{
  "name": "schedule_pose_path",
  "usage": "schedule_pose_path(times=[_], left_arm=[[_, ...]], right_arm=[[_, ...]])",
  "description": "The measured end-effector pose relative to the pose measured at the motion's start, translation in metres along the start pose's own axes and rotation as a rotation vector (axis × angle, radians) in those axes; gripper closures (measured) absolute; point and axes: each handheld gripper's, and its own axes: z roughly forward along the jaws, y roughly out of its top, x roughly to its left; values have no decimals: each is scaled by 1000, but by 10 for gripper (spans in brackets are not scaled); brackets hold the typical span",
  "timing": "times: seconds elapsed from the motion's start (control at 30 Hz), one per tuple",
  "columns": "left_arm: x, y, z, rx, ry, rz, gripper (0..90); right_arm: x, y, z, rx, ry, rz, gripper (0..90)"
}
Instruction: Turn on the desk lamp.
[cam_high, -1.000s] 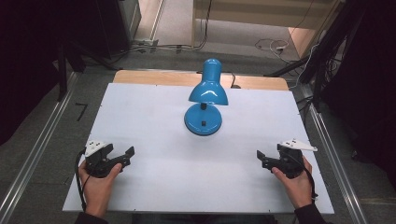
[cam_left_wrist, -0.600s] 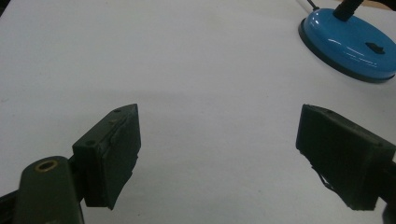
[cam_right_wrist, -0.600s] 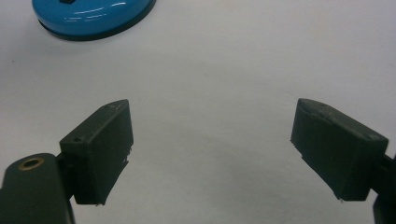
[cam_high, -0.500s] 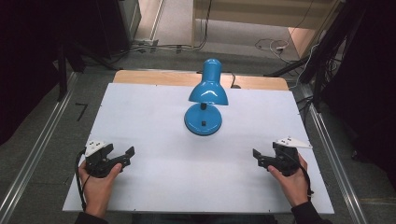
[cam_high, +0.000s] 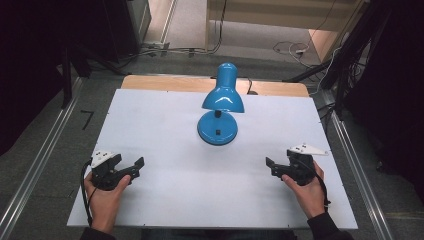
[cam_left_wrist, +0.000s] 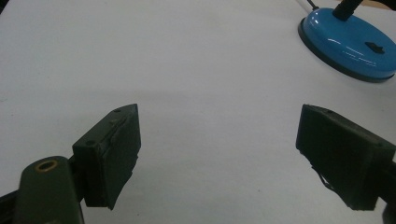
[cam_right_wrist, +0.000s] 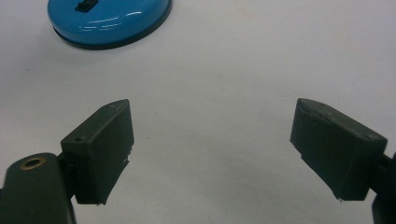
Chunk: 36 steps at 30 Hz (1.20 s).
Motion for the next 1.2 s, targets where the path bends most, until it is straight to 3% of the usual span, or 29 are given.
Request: schedule_pose_path(times=[1.2], left_arm=[[1,0,0,-2,-3,-3,148]], right_arm=[[18,19,17,-11,42,-23,120]])
